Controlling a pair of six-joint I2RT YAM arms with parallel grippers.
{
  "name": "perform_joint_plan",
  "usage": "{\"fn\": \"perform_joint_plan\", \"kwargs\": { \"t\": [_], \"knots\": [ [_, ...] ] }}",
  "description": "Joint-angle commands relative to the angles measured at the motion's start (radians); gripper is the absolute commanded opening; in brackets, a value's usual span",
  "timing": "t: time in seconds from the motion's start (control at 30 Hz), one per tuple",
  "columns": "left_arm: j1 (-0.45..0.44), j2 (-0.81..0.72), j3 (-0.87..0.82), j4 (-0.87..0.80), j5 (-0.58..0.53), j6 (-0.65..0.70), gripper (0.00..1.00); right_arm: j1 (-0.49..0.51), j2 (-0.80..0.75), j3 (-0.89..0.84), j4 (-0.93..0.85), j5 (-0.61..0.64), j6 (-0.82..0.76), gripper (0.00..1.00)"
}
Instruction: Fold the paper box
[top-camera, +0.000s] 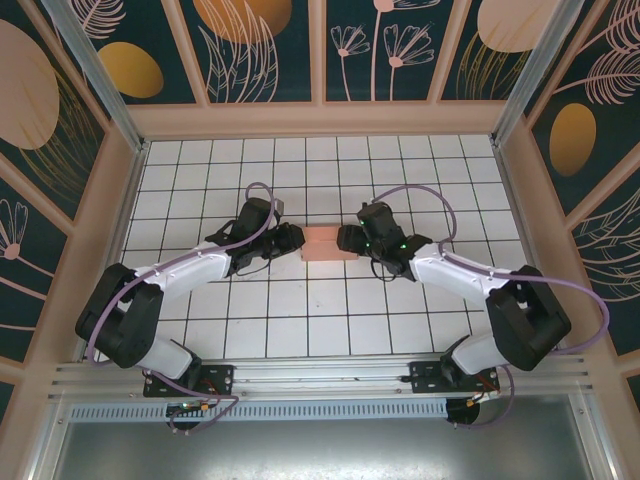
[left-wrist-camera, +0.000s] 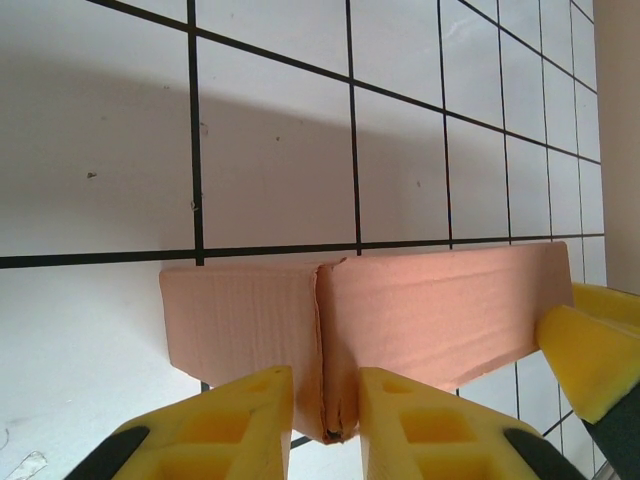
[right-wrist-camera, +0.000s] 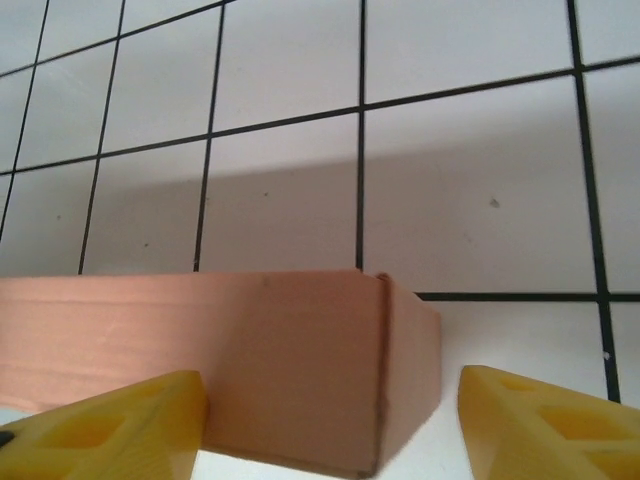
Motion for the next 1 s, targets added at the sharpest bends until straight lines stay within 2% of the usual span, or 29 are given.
{"fn": "perform_joint_plan", "kwargs": {
  "t": [0.0,0.07,0.1,0.27,0.33,0.4,0.53,0.6,0.77,0.9,0.97],
  "knots": [
    [0.0,0.054,-0.03,-0.147,-0.02,0.026,0.23,0.016,0.034,0.004,-0.033,0.003,0.003,0.52],
    [-0.002,0.054,-0.03,-0.147,-0.02,0.028,0.22,0.005,0.019,-0.012,-0.035,0.012,0.013,0.33],
    [-0.001,0.055,-0.031,-0.147,-0.02,0.029,0.21,-0.002,0.009,-0.02,-0.037,0.02,0.018,0.27],
    [-0.001,0.069,-0.019,-0.152,-0.015,0.035,0.16,-0.033,-0.064,-0.061,-0.042,0.021,0.009,0.16],
    [-0.002,0.073,-0.011,-0.157,-0.019,0.042,0.16,-0.035,-0.089,-0.061,-0.039,0.018,-0.02,0.15],
    [-0.001,0.076,0.003,-0.166,-0.026,0.054,0.21,-0.034,-0.11,-0.06,-0.024,0.005,-0.068,0.2],
    [-0.001,0.087,0.065,-0.213,-0.048,0.091,0.48,-0.027,-0.145,-0.06,0.016,0.015,-0.173,0.52],
    [0.0,0.081,0.096,-0.232,-0.048,0.103,0.53,-0.025,-0.163,-0.055,0.033,0.027,-0.213,0.61],
    [0.001,0.003,0.149,-0.256,-0.024,0.082,0.67,-0.023,-0.21,-0.057,0.083,-0.004,-0.354,0.77],
    [0.029,-0.086,0.191,-0.282,-0.062,0.053,0.9,-0.014,-0.228,-0.063,0.123,-0.119,-0.518,0.89],
    [0.053,-0.131,0.182,-0.303,-0.101,0.051,0.98,-0.01,-0.22,-0.055,0.128,-0.199,-0.642,0.91]
  ]
}}
